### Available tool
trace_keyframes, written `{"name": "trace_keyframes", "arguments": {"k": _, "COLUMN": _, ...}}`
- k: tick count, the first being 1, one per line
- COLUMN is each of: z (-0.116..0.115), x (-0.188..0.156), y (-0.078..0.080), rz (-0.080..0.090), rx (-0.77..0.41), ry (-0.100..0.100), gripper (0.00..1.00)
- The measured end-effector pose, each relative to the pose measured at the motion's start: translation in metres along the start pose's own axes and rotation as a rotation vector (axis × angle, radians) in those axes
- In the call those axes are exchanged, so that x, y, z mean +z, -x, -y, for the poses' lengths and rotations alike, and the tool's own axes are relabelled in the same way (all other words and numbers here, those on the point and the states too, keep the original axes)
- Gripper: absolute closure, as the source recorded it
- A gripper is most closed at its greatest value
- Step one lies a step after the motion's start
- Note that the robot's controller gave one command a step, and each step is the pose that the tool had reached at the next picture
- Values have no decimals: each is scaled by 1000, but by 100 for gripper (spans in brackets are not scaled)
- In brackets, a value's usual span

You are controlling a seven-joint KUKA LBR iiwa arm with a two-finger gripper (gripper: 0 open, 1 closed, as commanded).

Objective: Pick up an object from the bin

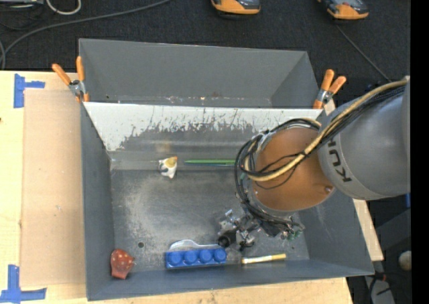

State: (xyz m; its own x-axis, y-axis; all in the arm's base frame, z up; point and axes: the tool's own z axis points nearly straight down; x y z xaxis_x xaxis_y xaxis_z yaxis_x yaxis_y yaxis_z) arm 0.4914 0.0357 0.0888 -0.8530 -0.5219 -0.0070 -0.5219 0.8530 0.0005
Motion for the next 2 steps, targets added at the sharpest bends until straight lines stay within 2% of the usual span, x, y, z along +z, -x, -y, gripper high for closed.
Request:
{"name": "trace_keyframes", "arguments": {"k": 1, "z": 0, "x": -17, "y": 0, "rz": 1, "rx": 2, "ry": 0, "gripper": 100}}
{"name": "trace_keyframes", "arguments": {"k": 2, "z": -2, "x": -50, "y": -1, "rz": -6, "rx": 4, "ry": 5, "gripper": 100}}
